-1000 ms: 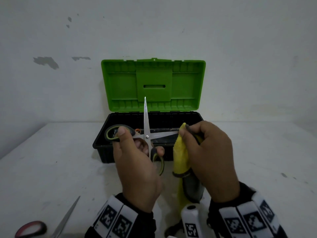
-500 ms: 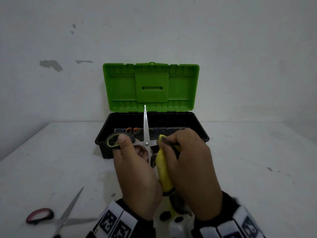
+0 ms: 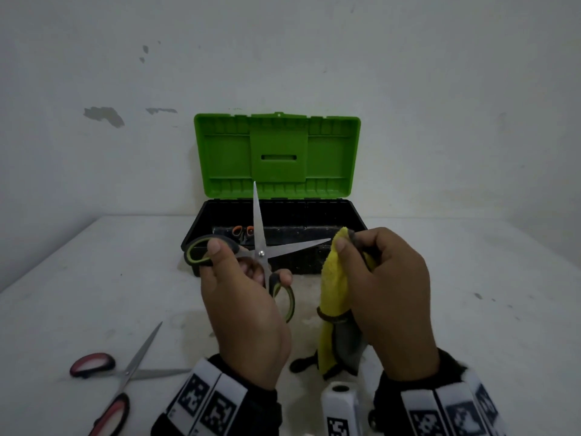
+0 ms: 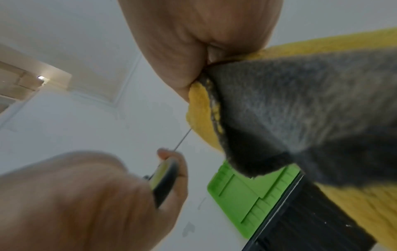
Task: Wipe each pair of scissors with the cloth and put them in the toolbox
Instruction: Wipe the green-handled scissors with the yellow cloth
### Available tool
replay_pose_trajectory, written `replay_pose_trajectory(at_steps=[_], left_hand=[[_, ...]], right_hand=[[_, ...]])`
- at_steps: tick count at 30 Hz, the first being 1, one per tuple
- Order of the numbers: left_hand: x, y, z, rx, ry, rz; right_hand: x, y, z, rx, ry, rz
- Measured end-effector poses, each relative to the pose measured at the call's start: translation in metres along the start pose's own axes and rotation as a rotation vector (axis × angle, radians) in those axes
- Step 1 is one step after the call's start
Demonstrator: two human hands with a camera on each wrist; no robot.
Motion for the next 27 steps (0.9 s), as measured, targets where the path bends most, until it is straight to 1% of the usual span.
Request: replay_pose_trajectory(at_steps=[3,5,9,12,14,17,21,23,27], left_hand=[[-0.002,0.006,0.003,0.002,-0.055,0.003],[-0.003,0.009,0.002,0.029,-0.116,-0.012],[-0.003,0.011,0.004,0.059,-0.117,0.008],[-0.003,0.012,0.002,0.069,-0.152,0.016],[-0.002,0.013,0.0,0.077,-0.155,0.008],[0.001,0.012,0.0,0.092,-0.139,0.027],[0.001,0.009,0.002,0.09,-0.126,0.047],[0.003,0.008,0.003,0.081,-0.136,0.06],[0.005,0.003,0.0,0.068,-0.119,0.069]], right_hand=[[0.012,0.015,0.026,-0.092,-0.066,0.066],[0.017,0.019,0.032,-0.118,-0.119,0.082],[0.021,0.016,0.008,-0.017,-0.01,0.037],[0.029,0.023,0.012,0.019,-0.116,0.082],[0.03,0.022,0.012,0.031,-0.125,0.105],[0.018,0.011,-0.001,0.071,-0.053,0.036],[0.021,0.011,0.001,0.041,-0.037,0.057],[0.021,0.007,-0.005,0.057,-0.026,0.063],[0.009,-0.006,-0.025,0.096,0.024,0.025]])
Point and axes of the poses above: each hand's wrist, its own y-axis away from the middle knuckle, its own x-axis out of the palm, z = x × y, the point moved 8 cm from there along -y, towards the middle knuckle, and after that the axes turned 5 degrees about -y, right-handed, at the moved point
